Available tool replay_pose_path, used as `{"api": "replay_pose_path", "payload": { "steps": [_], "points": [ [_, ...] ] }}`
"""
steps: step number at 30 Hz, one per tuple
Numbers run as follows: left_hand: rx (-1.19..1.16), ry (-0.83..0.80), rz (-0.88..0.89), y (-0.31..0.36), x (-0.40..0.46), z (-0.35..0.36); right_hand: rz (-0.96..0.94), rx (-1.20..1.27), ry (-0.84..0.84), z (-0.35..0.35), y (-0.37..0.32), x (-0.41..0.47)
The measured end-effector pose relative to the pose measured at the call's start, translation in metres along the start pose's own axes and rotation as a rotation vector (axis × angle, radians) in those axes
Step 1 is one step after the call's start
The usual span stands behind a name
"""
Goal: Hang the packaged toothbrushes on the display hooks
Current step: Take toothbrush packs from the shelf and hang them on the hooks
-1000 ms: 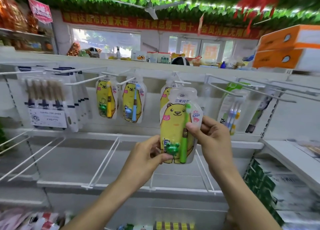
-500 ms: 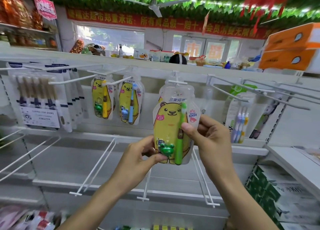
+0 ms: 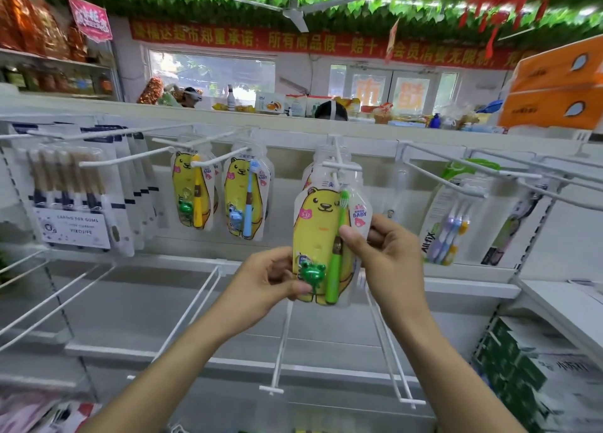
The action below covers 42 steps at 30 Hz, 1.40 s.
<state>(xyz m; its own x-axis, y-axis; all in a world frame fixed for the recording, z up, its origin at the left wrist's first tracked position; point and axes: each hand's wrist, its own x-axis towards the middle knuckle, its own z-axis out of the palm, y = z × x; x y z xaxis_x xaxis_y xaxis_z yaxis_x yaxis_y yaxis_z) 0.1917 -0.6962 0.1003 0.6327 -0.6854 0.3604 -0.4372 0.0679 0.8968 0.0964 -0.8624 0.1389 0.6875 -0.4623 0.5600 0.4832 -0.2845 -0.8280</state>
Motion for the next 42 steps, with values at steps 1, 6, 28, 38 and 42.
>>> {"api": "replay_pose_path", "payload": {
  "steps": [1, 6, 28, 38, 42],
  "points": [
    [0.025, 0.006, -0.008, -0.001, 0.009, 0.001, 0.013, 0.003, 0.006, -0.001, 0.004, 0.009],
    [0.122, 0.037, -0.009, -0.024, 0.053, 0.003, 0.077, -0.054, 0.01, -0.002, 0.029, 0.048],
    [0.259, 0.155, -0.125, -0.07, 0.096, -0.001, 0.139, -0.405, 0.017, 0.006, 0.067, 0.093],
    [0.799, 0.043, 0.076, -0.048, 0.036, 0.002, 0.003, -1.008, -0.12, -0.041, 0.066, 0.0],
    [0.949, -0.061, 0.302, -0.03, 0.026, 0.03, -0.045, -1.175, -0.171, -0.066, 0.053, -0.047]
  ]
}}
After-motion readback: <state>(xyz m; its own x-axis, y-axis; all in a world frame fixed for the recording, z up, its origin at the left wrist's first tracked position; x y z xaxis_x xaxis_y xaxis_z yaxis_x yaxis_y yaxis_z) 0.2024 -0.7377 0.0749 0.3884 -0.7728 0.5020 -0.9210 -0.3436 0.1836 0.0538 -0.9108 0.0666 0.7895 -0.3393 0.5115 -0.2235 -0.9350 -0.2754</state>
